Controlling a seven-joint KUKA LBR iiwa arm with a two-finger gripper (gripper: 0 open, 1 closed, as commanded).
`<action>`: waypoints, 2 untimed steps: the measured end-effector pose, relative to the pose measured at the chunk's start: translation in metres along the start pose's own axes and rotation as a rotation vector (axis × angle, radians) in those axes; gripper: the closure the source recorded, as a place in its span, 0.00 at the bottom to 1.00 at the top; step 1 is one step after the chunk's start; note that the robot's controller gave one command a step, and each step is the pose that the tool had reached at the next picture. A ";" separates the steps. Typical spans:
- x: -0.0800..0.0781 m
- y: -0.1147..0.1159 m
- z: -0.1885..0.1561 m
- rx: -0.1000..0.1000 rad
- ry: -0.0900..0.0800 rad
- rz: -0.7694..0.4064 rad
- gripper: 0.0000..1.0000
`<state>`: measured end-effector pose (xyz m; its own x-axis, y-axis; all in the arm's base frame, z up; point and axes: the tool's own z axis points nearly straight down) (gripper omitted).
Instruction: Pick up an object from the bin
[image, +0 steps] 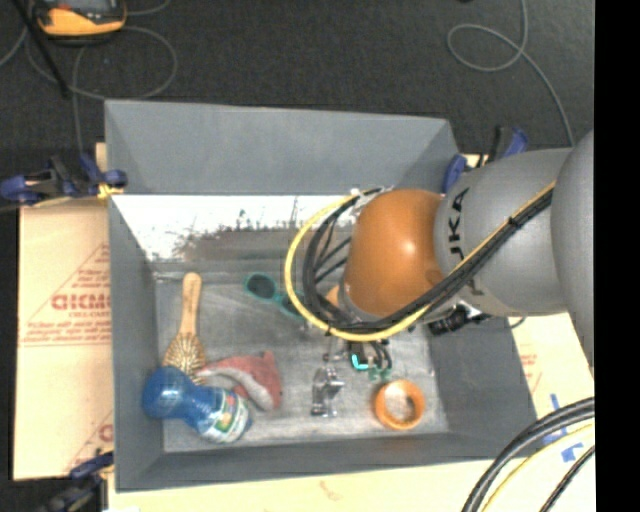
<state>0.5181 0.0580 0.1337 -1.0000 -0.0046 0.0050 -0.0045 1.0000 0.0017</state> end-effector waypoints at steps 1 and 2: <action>-0.002 0.000 -0.004 -0.001 -0.008 0.001 0.00; -0.030 0.029 0.034 0.001 -0.018 -0.024 0.00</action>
Offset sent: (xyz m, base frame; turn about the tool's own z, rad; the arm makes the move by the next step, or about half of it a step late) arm 0.0409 0.0499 -0.0637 -0.0407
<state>0.5480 0.0874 0.0996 -0.9995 -0.0284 -0.0130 -0.0284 0.9996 0.0008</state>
